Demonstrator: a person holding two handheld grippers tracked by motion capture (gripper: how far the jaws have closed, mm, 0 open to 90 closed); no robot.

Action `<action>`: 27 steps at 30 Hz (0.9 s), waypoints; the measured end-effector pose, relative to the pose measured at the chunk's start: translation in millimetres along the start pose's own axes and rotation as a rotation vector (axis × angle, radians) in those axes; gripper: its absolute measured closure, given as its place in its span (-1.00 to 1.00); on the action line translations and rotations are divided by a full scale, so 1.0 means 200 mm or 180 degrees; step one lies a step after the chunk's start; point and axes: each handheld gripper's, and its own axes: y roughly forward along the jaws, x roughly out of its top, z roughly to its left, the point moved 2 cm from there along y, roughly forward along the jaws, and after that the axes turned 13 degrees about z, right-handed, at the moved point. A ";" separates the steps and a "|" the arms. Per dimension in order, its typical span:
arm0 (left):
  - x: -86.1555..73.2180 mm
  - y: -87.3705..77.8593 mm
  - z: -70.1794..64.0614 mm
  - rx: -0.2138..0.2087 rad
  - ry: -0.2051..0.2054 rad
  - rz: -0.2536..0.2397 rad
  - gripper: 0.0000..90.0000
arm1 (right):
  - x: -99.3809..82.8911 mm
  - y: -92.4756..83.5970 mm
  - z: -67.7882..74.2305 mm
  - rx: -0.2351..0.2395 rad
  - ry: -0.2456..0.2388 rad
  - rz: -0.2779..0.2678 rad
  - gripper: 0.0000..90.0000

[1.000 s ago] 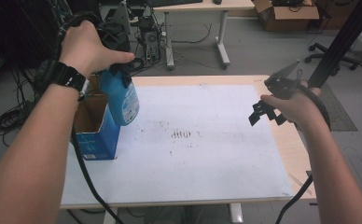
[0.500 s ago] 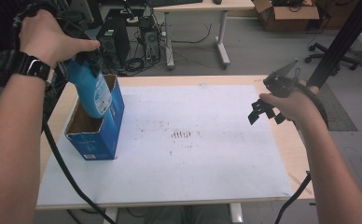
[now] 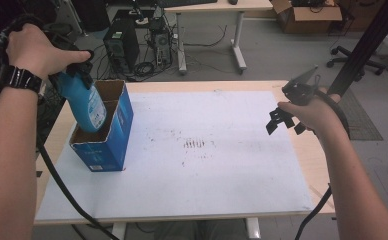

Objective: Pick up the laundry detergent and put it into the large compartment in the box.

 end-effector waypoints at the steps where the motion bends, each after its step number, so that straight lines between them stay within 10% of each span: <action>1: 0.01 0.04 0.00 -0.0009 -0.0010 0.0028 -0.17 | 0.00 0.01 -0.01 0.0000 0.0018 0.0004 -0.88; 27: 0.05 0.53 0.03 -0.0035 -0.0130 0.0336 -0.16 | 0.02 0.13 -0.03 0.0034 0.0029 0.0113 -0.88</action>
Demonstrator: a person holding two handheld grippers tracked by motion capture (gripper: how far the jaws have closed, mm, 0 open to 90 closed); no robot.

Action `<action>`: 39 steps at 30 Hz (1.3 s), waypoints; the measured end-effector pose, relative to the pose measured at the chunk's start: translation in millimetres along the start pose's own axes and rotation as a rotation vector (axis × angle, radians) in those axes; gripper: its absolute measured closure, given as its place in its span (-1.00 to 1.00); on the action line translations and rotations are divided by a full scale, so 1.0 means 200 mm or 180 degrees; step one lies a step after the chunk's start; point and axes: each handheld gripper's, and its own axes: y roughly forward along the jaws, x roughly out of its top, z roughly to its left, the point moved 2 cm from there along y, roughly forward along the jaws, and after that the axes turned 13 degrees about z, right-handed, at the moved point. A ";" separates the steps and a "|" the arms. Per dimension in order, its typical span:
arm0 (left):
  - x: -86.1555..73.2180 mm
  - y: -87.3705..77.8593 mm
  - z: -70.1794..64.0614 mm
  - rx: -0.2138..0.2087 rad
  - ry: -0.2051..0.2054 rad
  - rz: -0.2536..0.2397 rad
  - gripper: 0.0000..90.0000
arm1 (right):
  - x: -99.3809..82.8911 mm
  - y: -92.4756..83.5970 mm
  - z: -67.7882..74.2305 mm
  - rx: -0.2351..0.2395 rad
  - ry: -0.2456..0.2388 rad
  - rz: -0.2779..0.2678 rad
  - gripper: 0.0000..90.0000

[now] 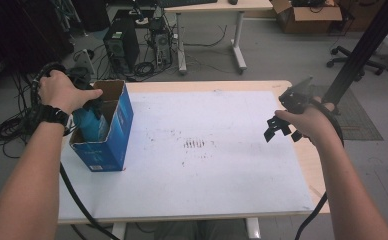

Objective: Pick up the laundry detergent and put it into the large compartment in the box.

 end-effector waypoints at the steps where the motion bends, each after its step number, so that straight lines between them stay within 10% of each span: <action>1: 0.00 0.03 0.00 -0.0012 -0.0014 0.0007 -0.17 | 0.00 0.00 0.00 0.0005 0.0002 -0.0007 -0.88; 39: 0.07 0.25 -0.01 -0.0024 -0.0045 0.0178 -0.17 | -0.01 0.04 -0.03 0.0018 0.0024 0.0033 -0.88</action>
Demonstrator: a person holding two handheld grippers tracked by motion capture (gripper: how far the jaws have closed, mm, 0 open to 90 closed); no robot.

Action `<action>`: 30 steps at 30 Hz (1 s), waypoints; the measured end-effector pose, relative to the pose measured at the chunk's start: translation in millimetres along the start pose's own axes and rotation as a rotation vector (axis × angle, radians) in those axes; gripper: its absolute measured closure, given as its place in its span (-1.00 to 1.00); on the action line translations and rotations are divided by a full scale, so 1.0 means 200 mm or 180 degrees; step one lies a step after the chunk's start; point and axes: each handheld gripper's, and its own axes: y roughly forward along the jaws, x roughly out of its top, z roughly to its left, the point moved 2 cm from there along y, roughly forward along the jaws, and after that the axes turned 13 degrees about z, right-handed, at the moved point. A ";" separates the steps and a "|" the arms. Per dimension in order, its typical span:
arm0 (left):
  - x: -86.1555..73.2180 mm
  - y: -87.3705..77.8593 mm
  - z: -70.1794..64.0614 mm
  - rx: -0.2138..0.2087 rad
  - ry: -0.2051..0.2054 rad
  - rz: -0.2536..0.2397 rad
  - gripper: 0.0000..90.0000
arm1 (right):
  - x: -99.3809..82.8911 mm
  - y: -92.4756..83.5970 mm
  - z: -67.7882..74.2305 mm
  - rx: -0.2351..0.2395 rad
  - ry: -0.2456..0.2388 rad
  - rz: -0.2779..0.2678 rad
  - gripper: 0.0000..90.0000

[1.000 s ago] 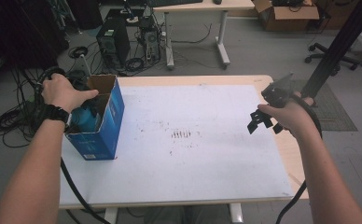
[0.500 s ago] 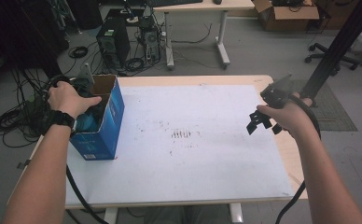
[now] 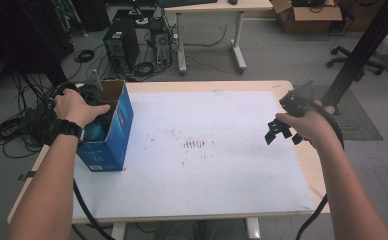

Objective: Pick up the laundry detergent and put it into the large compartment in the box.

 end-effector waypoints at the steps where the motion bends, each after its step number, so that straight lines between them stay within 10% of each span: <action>1: 0.00 0.00 0.00 0.0002 -0.0004 -0.0013 -0.17 | 0.00 0.00 0.00 0.0002 -0.0003 0.0000 -0.88; 30: -0.03 -0.09 -0.03 0.0072 0.0065 -0.0071 -0.28 | -0.03 0.00 -0.03 0.0030 -0.0007 -0.0019 -0.88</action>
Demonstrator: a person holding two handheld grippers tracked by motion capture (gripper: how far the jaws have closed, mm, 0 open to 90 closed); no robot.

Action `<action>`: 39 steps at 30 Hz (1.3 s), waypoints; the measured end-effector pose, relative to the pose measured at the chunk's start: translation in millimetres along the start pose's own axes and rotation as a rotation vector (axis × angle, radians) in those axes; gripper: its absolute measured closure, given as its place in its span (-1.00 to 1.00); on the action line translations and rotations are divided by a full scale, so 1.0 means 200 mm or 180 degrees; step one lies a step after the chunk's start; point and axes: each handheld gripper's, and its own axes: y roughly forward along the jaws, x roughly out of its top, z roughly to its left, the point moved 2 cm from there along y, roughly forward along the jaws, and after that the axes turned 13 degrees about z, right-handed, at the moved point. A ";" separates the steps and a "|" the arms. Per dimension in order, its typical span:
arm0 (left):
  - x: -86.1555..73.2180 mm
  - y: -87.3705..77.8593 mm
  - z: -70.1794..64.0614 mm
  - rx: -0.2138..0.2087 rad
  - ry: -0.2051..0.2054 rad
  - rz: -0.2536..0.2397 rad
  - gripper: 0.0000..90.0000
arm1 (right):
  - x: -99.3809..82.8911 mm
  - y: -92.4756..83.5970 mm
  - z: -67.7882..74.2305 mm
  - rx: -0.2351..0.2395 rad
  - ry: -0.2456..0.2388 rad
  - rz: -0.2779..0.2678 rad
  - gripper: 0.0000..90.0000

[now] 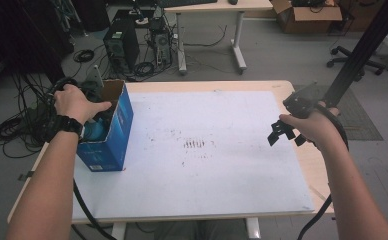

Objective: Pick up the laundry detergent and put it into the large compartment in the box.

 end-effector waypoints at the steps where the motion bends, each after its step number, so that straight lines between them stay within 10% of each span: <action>1: 0.00 -0.01 0.00 0.0001 0.0005 -0.0005 -0.29 | 0.00 0.00 0.00 -0.0002 -0.0007 0.0000 -0.88; 16: -0.09 -0.28 -0.09 0.0082 0.0104 -0.0185 -0.43 | -0.02 -0.03 0.01 -0.0006 -0.0039 -0.0030 -0.88; 39: -0.14 -0.32 -0.62 -0.0037 0.0860 -0.0291 -0.83 | -0.02 -0.05 0.09 -0.0002 -0.0183 -0.0026 -0.88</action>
